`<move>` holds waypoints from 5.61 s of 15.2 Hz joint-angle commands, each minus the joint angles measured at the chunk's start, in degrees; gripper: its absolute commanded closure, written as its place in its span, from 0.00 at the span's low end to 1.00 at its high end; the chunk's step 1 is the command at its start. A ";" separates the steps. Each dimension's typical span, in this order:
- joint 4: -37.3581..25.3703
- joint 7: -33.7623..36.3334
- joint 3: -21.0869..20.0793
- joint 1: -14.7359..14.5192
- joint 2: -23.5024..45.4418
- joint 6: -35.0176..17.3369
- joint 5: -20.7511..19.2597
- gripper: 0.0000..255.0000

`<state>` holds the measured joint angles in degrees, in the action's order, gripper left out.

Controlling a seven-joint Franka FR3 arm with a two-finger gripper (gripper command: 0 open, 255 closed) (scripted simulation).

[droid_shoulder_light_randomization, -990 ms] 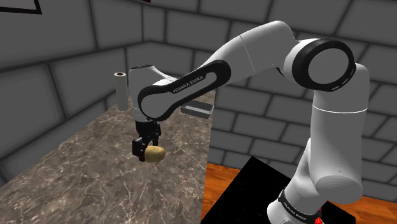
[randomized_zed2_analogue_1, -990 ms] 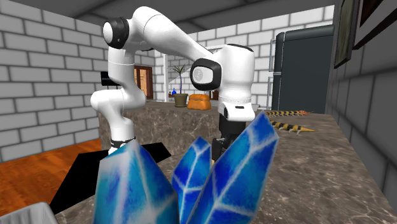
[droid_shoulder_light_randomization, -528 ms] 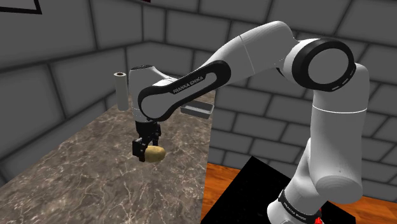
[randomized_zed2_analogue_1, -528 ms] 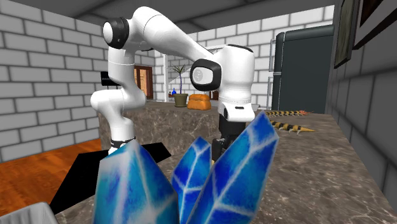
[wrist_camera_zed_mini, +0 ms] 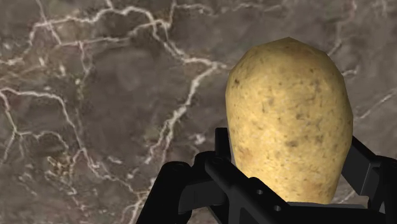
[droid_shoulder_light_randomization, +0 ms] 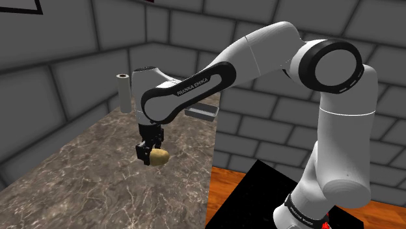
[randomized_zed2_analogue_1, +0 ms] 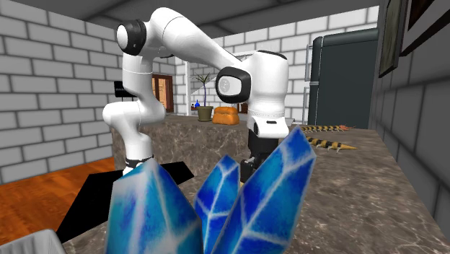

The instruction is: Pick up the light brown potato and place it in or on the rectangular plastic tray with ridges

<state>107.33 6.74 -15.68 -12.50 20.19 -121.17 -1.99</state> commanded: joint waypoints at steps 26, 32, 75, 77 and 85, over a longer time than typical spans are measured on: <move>-9.31 -0.52 -0.69 0.53 -6.57 15.66 1.89 1.00; -7.51 -8.23 2.26 5.32 -8.14 15.65 2.15 1.00; -31.61 -41.67 14.92 26.59 14.26 17.64 0.60 1.00; -31.63 -41.67 14.92 26.59 14.27 17.65 0.60 1.00; -31.62 -41.67 14.92 26.59 14.27 17.65 0.60 0.00</move>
<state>75.71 -34.93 -0.76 14.09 34.46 -103.52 -1.39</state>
